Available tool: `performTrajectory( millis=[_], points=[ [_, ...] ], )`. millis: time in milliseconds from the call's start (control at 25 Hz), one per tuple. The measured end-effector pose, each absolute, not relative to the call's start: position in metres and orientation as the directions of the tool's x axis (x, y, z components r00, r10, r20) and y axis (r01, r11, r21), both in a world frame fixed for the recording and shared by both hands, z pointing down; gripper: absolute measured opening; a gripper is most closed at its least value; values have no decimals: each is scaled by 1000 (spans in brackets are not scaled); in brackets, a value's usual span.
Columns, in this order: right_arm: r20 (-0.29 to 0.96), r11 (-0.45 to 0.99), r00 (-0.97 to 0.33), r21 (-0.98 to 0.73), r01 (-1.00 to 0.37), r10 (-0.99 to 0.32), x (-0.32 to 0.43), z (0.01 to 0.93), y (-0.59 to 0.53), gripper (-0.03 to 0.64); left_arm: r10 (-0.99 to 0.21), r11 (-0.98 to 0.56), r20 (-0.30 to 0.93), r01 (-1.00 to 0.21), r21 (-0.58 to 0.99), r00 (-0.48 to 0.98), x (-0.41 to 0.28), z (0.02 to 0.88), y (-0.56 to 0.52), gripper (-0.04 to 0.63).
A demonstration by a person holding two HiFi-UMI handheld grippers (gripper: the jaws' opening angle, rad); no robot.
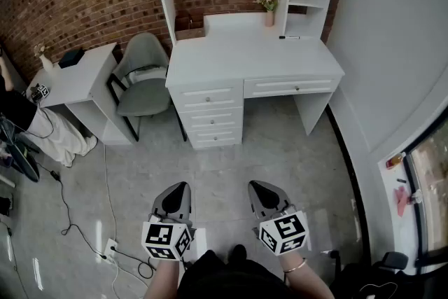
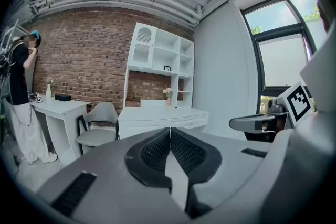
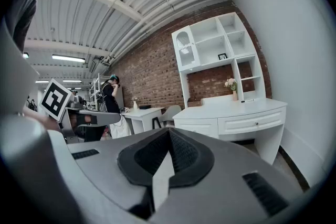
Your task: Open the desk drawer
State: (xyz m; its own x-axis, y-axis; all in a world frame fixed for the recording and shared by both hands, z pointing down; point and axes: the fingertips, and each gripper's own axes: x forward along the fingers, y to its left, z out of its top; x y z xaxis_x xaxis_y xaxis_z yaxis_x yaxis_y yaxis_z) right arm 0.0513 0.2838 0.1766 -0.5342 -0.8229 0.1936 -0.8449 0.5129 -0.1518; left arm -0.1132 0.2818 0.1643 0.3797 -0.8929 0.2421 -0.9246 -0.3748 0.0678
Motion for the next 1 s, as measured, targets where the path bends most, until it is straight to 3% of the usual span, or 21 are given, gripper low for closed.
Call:
performTrajectory(
  millis=[520, 1000],
  points=[
    [158, 529, -559, -197, -826, -814, 66, 172, 280, 5, -905, -338, 256, -939, 54, 340, -107, 165, 277, 11],
    [166, 497, -531, -208, -842, -831, 75, 182, 198, 5, -885, -361, 291, -930, 64, 363, -108, 194, 188, 11]
  ],
)
